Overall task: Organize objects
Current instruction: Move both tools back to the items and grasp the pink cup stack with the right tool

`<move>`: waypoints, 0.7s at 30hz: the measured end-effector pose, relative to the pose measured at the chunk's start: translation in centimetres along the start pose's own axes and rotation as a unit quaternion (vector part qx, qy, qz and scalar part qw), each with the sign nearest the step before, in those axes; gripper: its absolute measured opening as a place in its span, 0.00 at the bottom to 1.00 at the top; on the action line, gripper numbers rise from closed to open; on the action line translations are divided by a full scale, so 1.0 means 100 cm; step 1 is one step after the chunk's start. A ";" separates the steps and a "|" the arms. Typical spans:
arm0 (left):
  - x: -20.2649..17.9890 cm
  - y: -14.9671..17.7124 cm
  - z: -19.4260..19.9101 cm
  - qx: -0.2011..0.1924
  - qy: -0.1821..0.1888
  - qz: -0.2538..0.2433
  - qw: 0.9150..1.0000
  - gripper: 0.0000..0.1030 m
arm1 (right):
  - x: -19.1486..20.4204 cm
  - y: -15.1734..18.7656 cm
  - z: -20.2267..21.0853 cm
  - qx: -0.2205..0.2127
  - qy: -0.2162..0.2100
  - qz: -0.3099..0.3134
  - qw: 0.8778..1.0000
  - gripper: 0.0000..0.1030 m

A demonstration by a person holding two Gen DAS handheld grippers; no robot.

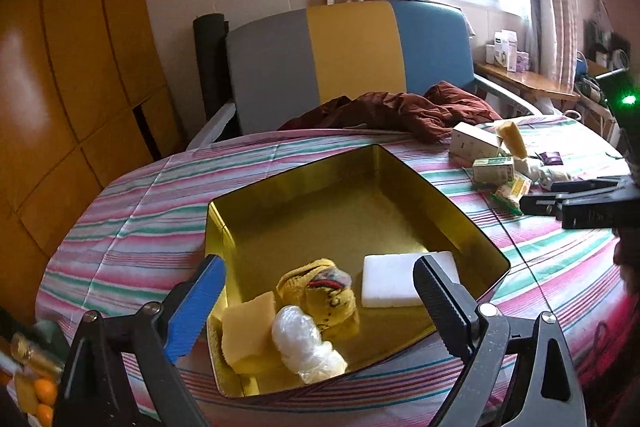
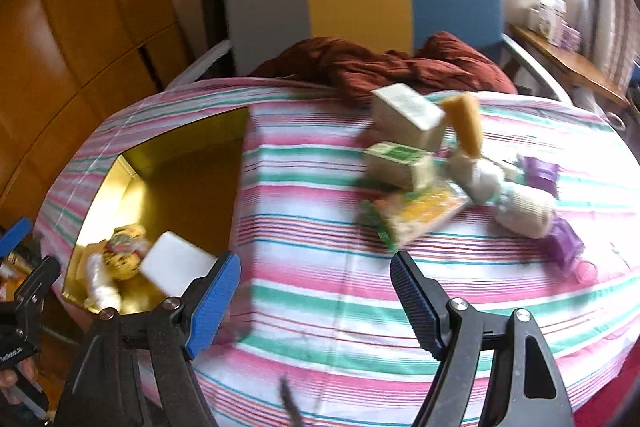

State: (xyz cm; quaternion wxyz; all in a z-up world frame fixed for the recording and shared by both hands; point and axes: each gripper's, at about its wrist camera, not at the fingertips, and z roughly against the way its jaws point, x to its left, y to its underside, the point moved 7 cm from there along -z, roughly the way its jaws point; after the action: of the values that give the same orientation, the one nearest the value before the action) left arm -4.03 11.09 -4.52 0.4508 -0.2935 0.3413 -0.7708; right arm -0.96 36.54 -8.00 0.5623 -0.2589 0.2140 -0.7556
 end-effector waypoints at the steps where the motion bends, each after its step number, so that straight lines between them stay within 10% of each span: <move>1: -0.003 -0.001 -0.001 -0.001 0.001 -0.004 1.000 0.93 | -0.007 -0.001 0.001 0.000 0.005 -0.006 1.000 0.77; 13: -0.040 -0.016 -0.009 -0.007 0.027 -0.043 0.999 0.93 | -0.116 -0.008 0.019 0.000 0.068 -0.115 0.991 0.77; 21: -0.088 -0.031 -0.013 -0.016 0.078 -0.081 0.994 0.93 | -0.235 -0.005 0.057 -0.012 0.139 -0.243 0.960 0.77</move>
State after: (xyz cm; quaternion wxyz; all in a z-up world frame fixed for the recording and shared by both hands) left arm -2.84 20.46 -4.12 0.3540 -0.2661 0.3632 -0.8197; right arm 7.75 59.03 -6.82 0.3230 -0.2022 0.2297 -0.8955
